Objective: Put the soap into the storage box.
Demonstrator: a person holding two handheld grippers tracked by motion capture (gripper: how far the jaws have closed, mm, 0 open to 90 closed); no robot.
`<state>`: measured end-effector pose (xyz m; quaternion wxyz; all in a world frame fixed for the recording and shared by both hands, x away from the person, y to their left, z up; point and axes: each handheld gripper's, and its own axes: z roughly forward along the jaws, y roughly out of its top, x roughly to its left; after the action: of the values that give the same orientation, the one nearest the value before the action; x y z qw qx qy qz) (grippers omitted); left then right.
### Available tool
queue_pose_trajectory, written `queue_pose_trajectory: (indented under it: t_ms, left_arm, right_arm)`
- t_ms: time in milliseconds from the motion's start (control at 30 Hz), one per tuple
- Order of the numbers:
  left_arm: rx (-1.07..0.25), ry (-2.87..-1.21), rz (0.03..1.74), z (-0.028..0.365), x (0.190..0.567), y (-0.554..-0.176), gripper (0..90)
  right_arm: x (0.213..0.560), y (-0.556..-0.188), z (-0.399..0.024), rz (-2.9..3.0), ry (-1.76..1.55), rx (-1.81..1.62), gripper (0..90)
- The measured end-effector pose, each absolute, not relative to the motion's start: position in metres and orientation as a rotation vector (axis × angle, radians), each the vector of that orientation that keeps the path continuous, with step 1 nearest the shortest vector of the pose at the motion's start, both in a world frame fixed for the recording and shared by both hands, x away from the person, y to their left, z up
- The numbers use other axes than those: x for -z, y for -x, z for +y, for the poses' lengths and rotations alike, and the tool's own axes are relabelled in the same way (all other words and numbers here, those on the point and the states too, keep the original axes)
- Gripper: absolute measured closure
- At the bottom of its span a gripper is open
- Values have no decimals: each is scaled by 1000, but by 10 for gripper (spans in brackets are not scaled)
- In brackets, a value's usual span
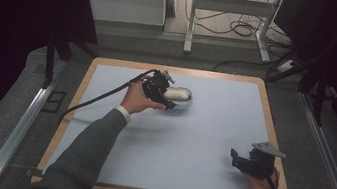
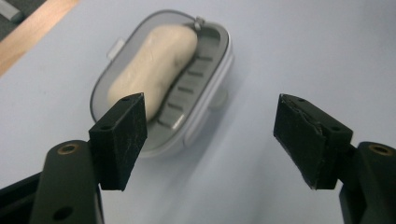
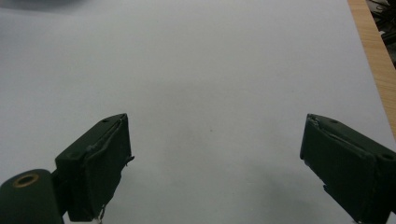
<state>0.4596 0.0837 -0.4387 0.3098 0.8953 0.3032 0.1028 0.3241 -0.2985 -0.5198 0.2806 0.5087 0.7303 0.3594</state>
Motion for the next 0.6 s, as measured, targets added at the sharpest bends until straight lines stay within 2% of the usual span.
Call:
queue_pose_trajectory:
  t_ms: [600]
  left_arm:
    - [-249, -2165, 886, 154, 462, -385, 286]
  right_arm:
    - [519, -323, -295, 1964, -1348, -954, 85]
